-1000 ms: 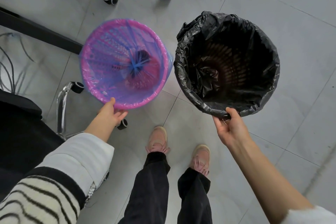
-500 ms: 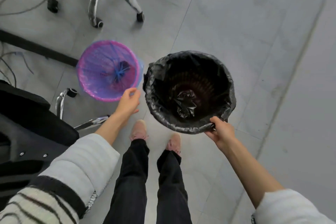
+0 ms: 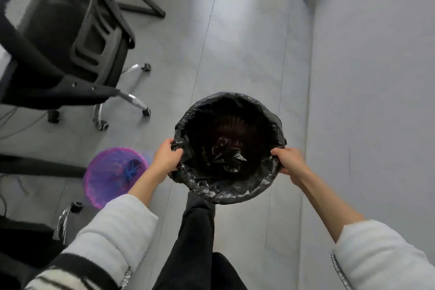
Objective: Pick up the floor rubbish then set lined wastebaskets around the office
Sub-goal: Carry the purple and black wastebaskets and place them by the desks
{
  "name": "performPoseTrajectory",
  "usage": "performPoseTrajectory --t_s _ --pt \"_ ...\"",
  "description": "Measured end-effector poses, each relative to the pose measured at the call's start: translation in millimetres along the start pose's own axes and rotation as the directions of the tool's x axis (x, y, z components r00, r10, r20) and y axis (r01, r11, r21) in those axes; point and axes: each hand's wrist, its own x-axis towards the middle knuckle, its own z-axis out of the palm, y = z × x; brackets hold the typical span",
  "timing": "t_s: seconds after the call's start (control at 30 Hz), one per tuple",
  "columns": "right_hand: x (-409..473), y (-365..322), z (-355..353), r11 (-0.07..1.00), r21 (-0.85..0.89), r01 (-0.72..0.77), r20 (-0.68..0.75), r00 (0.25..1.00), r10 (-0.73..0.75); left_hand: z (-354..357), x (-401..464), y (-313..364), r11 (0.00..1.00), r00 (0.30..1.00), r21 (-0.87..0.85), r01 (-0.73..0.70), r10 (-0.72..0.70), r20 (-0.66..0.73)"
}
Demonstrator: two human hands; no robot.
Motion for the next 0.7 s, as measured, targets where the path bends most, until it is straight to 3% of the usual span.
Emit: performPoseTrajectory --t_s 0.3,0.7 --pt "82 -229 -40 0.991 -0.055 0.121 0.11 0.987 -0.115 -29 105 225 0.992 0.999 -0.129 -0.003 0.008 0.042" --pt "259 -540 -92 0.979 0.039 0.199 0.093 0.975 -0.202 -33 282 546 0.977 0.993 -0.176 -0.118 0.121 0.005"
